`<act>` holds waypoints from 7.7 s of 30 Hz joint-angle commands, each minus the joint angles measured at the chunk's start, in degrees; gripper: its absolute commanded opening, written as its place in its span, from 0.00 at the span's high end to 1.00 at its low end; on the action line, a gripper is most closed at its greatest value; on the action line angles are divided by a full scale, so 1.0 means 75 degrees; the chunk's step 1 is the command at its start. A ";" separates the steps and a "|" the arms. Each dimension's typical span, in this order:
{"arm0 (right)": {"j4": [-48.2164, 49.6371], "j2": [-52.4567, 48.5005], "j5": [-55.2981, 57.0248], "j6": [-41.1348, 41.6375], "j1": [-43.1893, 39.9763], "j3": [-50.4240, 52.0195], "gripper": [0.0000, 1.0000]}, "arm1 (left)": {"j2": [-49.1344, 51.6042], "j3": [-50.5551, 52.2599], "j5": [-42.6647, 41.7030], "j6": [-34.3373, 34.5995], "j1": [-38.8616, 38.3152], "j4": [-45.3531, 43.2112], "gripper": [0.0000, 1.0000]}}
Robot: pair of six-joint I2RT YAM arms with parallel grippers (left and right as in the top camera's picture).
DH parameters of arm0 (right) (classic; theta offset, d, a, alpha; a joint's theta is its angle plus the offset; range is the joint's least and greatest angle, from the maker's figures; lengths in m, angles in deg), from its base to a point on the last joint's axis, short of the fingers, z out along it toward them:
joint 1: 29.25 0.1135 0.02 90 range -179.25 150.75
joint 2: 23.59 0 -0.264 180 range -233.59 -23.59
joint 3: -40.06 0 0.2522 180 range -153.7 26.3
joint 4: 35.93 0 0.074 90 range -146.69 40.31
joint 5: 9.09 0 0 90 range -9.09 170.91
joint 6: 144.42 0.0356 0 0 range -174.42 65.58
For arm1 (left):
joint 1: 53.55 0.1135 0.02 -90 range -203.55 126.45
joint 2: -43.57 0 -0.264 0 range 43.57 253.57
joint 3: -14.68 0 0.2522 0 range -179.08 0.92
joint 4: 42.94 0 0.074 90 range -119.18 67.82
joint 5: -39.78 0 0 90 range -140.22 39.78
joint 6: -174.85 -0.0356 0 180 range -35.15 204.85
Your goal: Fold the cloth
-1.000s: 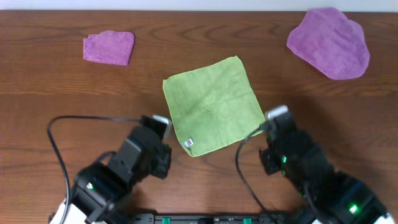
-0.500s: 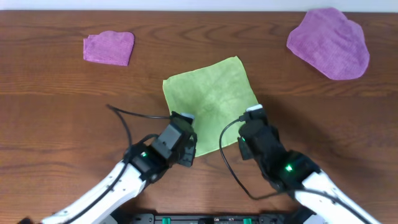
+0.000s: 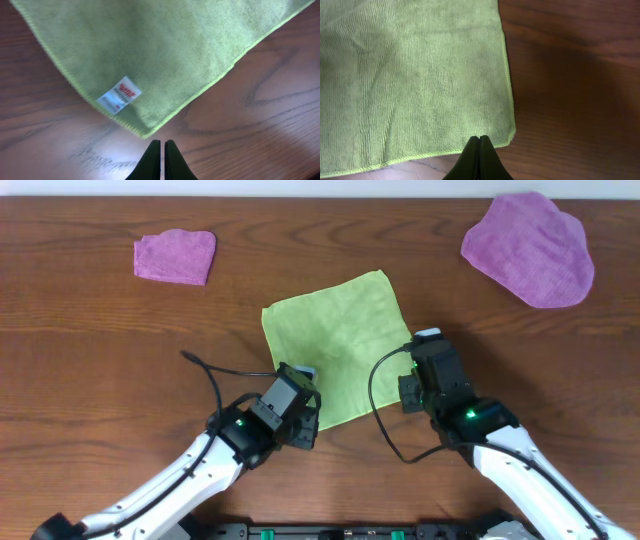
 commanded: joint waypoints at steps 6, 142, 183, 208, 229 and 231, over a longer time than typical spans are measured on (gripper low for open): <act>0.0175 -0.0612 -0.0393 -0.0344 -0.0076 0.0050 0.99 | 0.0793 0.0038 -0.0114 0.0233 -0.0227 -0.0251 0.94; -0.1390 -0.2774 -0.1696 0.0248 0.0603 0.0050 0.99 | 0.2101 -0.0376 0.0737 0.0108 0.0041 0.0740 0.94; -0.2439 0.0262 0.0140 -0.0163 0.0259 -0.2215 0.99 | -0.0723 -0.2025 0.1635 -0.0589 0.0761 0.2343 0.94; -0.5100 0.6213 0.0761 0.2430 0.1853 -0.0909 0.99 | -0.6076 0.0055 0.2827 0.1314 -0.0880 0.4657 0.94; 0.0323 0.2366 0.2159 -0.0274 0.0297 0.0210 0.99 | -0.1588 0.0286 0.4689 -0.2060 0.0449 -0.1329 0.94; 0.0775 0.2361 0.1891 -0.0629 -0.0093 0.0210 0.99 | -0.1562 0.0286 0.4689 -0.2247 0.0685 -0.1690 0.94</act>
